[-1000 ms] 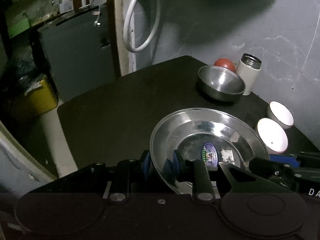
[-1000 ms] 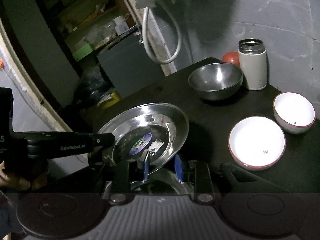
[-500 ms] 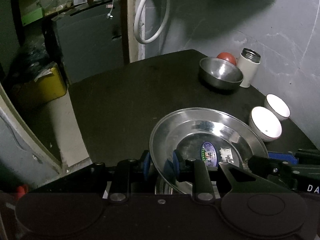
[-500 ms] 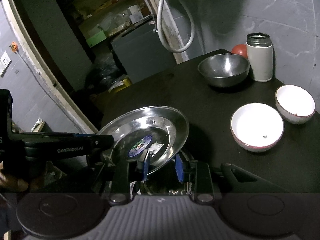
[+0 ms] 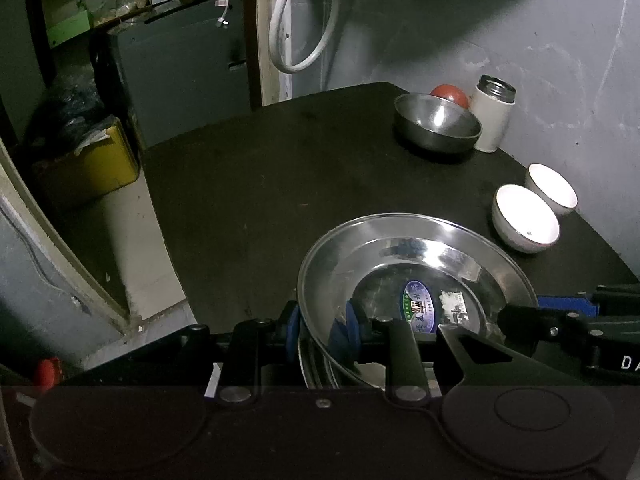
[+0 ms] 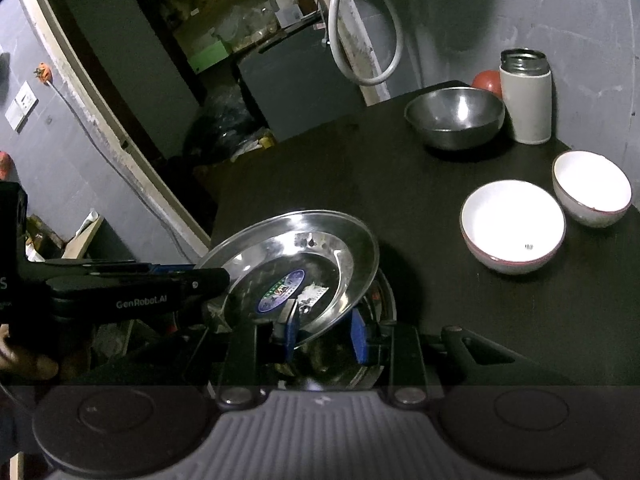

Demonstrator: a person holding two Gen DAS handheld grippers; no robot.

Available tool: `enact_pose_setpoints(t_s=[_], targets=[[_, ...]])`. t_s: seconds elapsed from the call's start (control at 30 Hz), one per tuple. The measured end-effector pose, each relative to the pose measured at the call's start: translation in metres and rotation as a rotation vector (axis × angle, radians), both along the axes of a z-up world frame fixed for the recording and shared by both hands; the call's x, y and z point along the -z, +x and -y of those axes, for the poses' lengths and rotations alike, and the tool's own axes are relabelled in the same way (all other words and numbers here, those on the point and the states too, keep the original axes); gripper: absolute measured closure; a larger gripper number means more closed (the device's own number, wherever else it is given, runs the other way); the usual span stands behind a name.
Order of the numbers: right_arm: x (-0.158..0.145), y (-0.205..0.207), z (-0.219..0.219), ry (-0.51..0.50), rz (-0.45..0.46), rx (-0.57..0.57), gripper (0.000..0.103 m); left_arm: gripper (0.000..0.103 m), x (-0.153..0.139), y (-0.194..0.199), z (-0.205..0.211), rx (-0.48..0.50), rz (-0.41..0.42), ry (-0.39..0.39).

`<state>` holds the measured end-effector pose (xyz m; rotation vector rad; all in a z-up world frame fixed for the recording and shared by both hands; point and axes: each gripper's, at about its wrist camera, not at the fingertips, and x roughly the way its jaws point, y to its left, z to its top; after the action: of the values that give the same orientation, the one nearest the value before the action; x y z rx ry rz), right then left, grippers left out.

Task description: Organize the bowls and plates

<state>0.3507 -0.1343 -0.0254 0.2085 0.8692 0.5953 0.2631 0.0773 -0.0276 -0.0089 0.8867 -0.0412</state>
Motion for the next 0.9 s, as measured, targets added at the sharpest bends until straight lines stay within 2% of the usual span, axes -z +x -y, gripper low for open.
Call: enact_pose_setpoints(t_s=[0.9], targets=[[0.004, 0.008, -0.001, -0.019, -0.047, -0.032, 0.07, 0.073, 0.013, -0.013, 0.012, 0.006, -0.031, 0.045]])
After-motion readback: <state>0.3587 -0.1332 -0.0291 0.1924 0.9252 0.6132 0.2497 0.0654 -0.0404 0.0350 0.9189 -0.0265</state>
